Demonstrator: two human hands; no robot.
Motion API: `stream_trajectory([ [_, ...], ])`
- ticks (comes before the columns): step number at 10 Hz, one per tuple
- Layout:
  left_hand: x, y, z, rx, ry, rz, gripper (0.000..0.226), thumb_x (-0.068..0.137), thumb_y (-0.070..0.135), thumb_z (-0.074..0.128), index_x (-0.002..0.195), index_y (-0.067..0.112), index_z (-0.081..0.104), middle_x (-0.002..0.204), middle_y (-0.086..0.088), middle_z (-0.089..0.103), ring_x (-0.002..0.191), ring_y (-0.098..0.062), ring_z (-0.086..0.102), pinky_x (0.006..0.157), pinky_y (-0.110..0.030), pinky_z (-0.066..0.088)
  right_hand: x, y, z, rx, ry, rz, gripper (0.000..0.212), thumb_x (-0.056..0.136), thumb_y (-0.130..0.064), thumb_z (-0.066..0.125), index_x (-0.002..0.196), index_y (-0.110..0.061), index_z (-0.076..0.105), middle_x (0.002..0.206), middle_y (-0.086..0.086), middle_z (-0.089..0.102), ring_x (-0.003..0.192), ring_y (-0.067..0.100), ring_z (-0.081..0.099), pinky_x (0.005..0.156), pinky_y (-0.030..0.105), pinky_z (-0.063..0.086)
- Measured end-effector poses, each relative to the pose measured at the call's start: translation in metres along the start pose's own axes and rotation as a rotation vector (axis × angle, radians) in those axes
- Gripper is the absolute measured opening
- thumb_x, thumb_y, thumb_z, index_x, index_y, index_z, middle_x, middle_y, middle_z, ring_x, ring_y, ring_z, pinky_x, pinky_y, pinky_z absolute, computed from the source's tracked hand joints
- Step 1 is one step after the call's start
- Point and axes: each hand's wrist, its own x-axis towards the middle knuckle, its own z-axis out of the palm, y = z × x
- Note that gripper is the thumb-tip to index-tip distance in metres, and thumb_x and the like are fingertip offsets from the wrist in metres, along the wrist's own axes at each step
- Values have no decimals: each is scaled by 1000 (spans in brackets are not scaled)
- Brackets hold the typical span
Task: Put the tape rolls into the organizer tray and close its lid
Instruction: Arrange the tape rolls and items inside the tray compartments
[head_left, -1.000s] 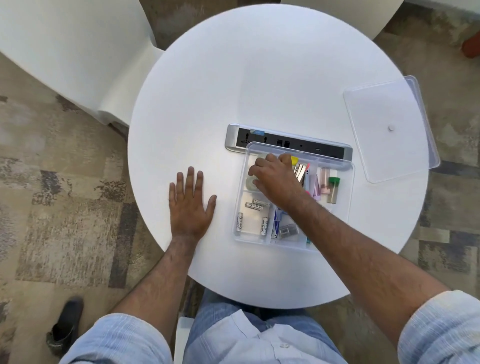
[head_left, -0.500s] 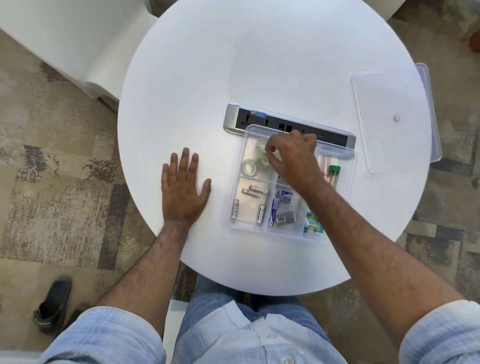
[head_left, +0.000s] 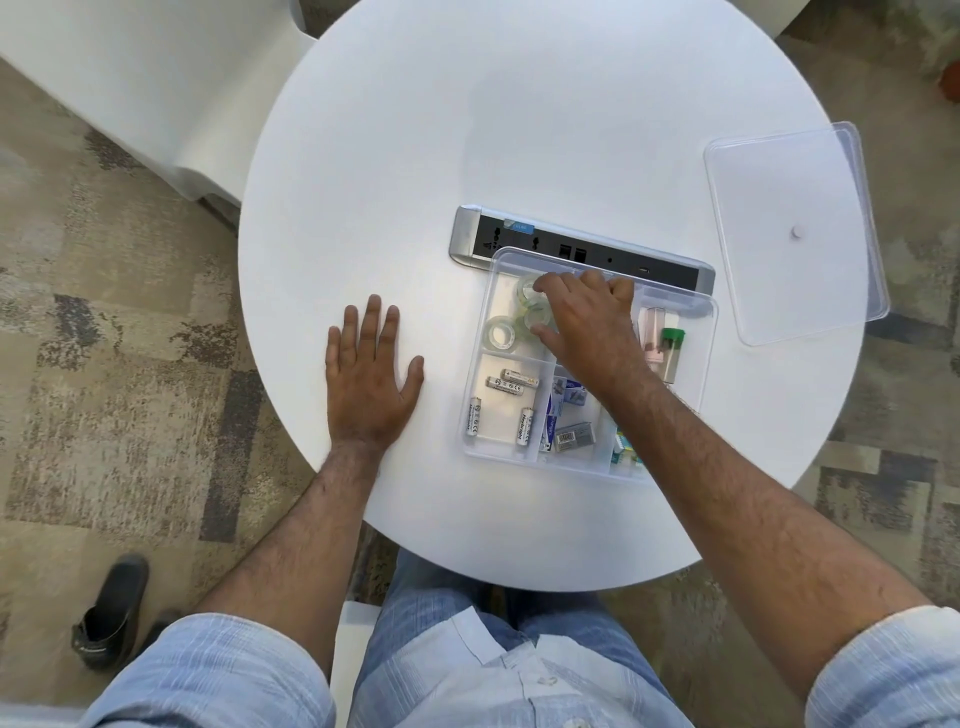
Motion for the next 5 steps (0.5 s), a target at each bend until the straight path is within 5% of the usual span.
stream_trajectory([
  [2, 0, 0, 0, 1, -5, 0, 72, 104, 46, 45, 165, 20, 20, 175, -2, 12, 163, -27, 7, 131, -51, 11, 6, -2, 0, -76, -78, -5, 53, 84, -48, 70, 128, -22, 58, 126, -1, 62, 113, 25, 55, 92, 47, 34],
  [5, 0, 0, 0, -6, -11, 2, 72, 104, 46, 45, 165, 19, 20, 175, -2, 12, 163, -27, 6, 131, -51, 10, 6, 3, -4, -36, -26, 20, 27, 91, -38, 65, 115, -25, 68, 112, -5, 68, 104, 21, 56, 89, 42, 26],
])
